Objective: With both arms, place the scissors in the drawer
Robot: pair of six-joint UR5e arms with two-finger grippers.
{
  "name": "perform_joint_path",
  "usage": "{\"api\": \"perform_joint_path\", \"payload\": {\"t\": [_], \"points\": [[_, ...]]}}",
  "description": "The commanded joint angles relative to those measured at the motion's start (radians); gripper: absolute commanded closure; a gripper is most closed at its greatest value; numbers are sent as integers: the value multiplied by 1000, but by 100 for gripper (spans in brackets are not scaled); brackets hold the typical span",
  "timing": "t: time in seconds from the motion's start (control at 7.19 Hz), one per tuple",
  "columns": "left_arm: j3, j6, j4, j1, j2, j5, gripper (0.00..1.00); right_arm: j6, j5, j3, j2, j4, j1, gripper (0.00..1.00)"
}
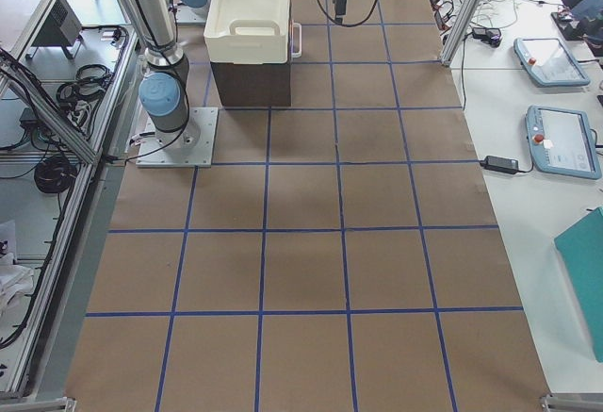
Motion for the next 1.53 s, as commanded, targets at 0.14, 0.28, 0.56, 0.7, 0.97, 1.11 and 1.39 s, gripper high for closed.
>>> {"api": "perform_joint_path", "payload": {"t": [0.14,0.28,0.56,0.7,0.97,1.11,1.39], "points": [[3,8,10,3,-4,5,0,2,0,5,-1,0,0,0],[3,131,6,31,-7,-1,0,0,0,5,1,2,2,0],[0,511,6,142,-57,16,0,-44,65,12,30,12,21,0],[2,677,7,236,-87,13,0,-148,140,42,53,-3,38,0],[0,1111,26,399,-154,20,0,-439,145,137,58,-6,98,0],[-3,1331,47,446,-201,89,0,-604,146,177,71,-48,154,0],[-84,1531,274,523,-289,117,0,-894,146,186,148,-93,181,0]]}}
